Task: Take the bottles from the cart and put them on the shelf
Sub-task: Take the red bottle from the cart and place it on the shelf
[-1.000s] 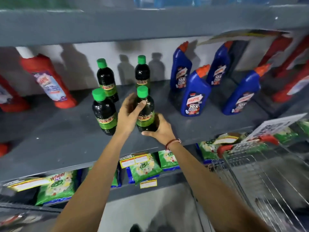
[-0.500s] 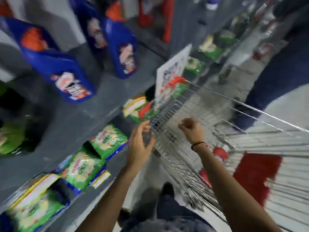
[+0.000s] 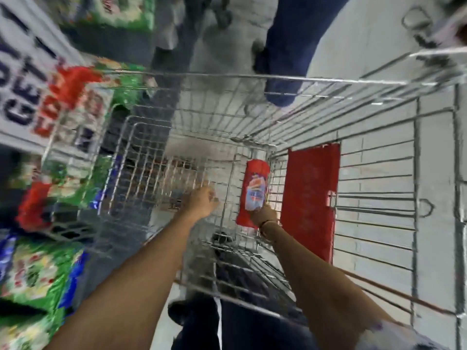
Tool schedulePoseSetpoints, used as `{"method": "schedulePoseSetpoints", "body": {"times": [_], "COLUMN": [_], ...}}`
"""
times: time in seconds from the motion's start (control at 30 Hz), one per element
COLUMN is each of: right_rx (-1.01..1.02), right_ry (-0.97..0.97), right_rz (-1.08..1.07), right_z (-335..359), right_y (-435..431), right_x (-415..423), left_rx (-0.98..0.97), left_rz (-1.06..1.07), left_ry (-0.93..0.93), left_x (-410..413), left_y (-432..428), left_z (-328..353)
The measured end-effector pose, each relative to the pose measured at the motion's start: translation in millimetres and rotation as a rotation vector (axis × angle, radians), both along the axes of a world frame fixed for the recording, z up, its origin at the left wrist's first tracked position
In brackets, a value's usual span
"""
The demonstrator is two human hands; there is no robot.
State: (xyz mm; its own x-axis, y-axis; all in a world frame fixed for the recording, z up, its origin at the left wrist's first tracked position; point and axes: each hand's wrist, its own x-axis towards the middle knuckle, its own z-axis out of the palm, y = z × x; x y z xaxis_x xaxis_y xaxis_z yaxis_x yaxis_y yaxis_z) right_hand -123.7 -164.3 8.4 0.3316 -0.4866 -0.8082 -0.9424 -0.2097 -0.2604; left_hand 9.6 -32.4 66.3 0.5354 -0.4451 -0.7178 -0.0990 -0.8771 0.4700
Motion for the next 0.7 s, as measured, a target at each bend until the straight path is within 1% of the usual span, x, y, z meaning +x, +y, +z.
{"method": "schedulePoseSetpoints", "body": {"times": [0.07,0.13,0.2,0.27,0.33,0.4,0.47,0.53,0.6,0.7], "right_rx": [-0.039,-0.1,-0.165,-0.216,-0.26,-0.28,-0.246,-0.203,-0.182,-0.132], "right_ry": [-0.045,-0.048,0.006,0.034,0.023,0.0,-0.033,-0.119,-0.175,-0.202], "right_rz": [-0.067,-0.174,-0.213,-0.196,-0.156,-0.066,-0.022,-0.073,-0.11,-0.097], "right_z": [-7.4,-14.1,-25.0,-34.9,-38.1,-39.5,-40.2,-41.5,-43.9,-43.2], "right_y": [0.4,4.6,11.2,21.7,32.4,37.2,36.6,36.0,36.2,35.9], "right_x": [0.0,-0.8,0.2,1.2,-1.4,-7.1,-12.0,-14.8,-15.9,-17.8], "left_rx": [0.044,0.042,0.029,0.006,-0.007,-0.015,-0.019,-0.039,-0.033,-0.043], "left_rz": [-0.065,-0.029,0.025,0.082,0.164,0.223,0.247,0.303,0.352,0.364], "left_ry": [0.043,0.082,0.117,0.131,0.16,0.215,0.285,0.331,0.326,0.31], "left_x": [-6.5,-14.0,-18.6,-21.9,-25.2,-28.8,-33.8,-36.7,-35.4,-30.4], "left_y": [-13.5,-26.1,-41.8,-57.7,-74.3,-90.3,-100.5,-104.3,-103.4,-98.9], "left_z": [-30.2,-49.7,-70.4,-87.3,-97.2,-104.1,-109.7,-117.6,-121.5,-123.2]}}
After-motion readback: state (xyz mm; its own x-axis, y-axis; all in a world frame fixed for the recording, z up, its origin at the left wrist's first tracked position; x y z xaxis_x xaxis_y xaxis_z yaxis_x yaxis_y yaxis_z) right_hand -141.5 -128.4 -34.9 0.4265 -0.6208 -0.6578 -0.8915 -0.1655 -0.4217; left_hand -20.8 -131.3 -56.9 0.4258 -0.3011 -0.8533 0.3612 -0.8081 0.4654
